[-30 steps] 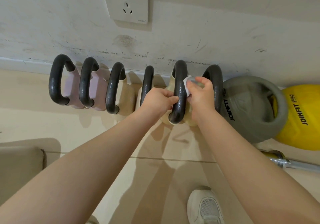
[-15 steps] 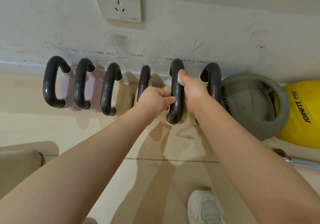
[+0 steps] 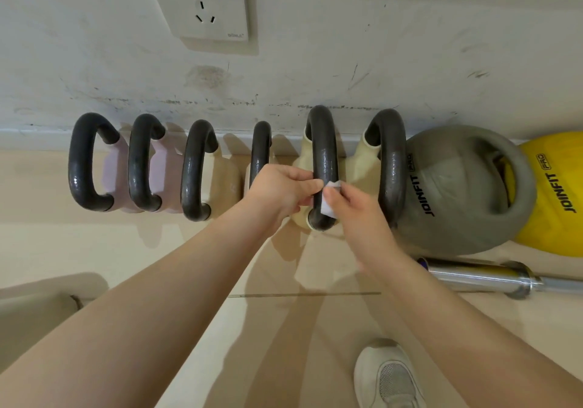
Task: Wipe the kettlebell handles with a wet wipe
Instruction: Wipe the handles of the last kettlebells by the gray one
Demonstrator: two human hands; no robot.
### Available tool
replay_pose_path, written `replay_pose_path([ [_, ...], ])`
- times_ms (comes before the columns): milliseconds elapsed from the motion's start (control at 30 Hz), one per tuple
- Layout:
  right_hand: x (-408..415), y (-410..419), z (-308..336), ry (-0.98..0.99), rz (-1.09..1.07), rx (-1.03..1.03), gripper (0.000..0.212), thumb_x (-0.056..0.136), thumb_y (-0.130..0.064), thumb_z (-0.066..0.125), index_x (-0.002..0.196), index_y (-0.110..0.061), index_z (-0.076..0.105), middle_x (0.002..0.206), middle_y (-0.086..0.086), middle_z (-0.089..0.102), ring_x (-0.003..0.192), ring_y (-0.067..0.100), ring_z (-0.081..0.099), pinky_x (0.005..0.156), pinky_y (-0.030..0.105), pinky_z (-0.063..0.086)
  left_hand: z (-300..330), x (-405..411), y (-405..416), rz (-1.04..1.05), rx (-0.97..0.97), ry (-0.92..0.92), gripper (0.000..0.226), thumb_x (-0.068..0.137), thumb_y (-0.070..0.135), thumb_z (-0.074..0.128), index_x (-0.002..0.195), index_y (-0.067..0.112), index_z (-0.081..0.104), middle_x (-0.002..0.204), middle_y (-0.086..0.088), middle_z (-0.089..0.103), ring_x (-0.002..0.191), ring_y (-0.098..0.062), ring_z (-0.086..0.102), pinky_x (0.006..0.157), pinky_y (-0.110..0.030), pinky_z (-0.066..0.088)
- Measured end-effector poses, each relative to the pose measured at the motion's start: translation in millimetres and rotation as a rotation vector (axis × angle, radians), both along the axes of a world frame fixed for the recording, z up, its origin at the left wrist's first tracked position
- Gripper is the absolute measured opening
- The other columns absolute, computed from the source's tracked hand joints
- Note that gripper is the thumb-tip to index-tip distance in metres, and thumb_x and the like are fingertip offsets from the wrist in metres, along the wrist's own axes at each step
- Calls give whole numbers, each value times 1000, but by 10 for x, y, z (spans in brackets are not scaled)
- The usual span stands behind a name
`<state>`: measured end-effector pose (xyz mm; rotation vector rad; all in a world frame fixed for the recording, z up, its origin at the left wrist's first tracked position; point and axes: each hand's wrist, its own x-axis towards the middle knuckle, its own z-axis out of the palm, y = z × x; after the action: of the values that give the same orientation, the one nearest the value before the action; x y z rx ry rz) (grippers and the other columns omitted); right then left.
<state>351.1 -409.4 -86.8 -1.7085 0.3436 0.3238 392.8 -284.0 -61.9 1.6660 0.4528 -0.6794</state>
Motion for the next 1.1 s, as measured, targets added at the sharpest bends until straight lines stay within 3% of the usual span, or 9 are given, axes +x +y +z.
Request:
replay_pose_path([
  [67, -172, 30, -127, -110, 9, -28, 20, 95, -26, 47, 105, -15, 61, 94, 8, 67, 89, 17, 61, 82, 32, 46, -1, -25, -13, 13, 1, -7, 4, 84, 14, 66, 85, 16, 67, 76, 0, 67, 70, -12, 63, 64, -20, 49],
  [200, -471, 115, -576, -219, 40, -352, 44, 92, -34, 40, 134, -21, 42, 115, -13, 57, 115, -10, 41, 109, 45, 31, -33, -37, -24, 15, 7, -17, 16, 84, 15, 65, 99, 8, 66, 85, -7, 66, 76, -18, 64, 74, -26, 52],
  [333, -443, 152, -678, -231, 22, -318, 46, 88, -40, 43, 131, -25, 42, 111, 1, 61, 106, 18, 56, 85, 15, 41, -76, -18, 2, 5, 26, -30, 18, 84, 17, 66, 99, 7, 66, 85, -6, 67, 72, -14, 64, 75, -26, 53],
  [533, -416, 231, -662, -313, -34, -273, 62, 88, -33, 42, 145, -29, 18, 97, -7, 62, 84, -2, 58, 70, 6, 41, -72, -64, 26, -20, 48, -104, 15, 85, 18, 64, 95, 8, 66, 79, -1, 66, 69, -11, 63, 57, -18, 47],
  [633, -354, 247, -637, -336, 31, -319, 71, 89, -27, 42, 145, -33, -1, 139, 12, 45, 116, 9, 53, 90, 7, 39, -59, -103, 54, -60, 45, -144, 15, 89, 18, 58, 96, 8, 65, 79, 0, 64, 71, -11, 62, 57, -18, 45],
  [733, -239, 63, -605, -659, 272, -886, 63, 92, -26, 42, 144, -18, 8, 153, 7, 15, 139, 24, 21, 114, 34, 21, -9, -122, 113, -32, -16, -150, 20, 97, 21, 42, 100, 12, 60, 84, -2, 65, 74, -15, 63, 72, -25, 51],
  [900, 57, -149, -395, -1181, 688, -1511, 32, 91, -20, 43, 116, -7, 57, 119, 8, 65, 122, 26, 50, 109, 42, 26, 1, -221, 228, -169, 347, -410, 29, 97, 24, 33, 113, 11, 53, 101, -9, 66, 89, -24, 62, 78, -31, 46],
  [1000, -40, -51, -378, -1084, 1036, -1878, 31, 86, -12, 40, 101, -7, 66, 98, 9, 70, 110, 29, 58, 112, 43, 18, -3, -324, 281, -121, 521, -547, 28, 97, 22, 33, 113, 9, 53, 113, -9, 58, 101, -25, 56, 84, -31, 43],
  [1100, -195, 114, -463, -882, 1260, -2119, 38, 84, -19, 38, 106, -7, 67, 103, 10, 69, 112, 32, 54, 114, 53, 5, 25, -356, 317, -102, 539, -591, 29, 97, 21, 32, 111, 8, 54, 109, -11, 59, 96, -28, 58, 85, -41, 46],
])
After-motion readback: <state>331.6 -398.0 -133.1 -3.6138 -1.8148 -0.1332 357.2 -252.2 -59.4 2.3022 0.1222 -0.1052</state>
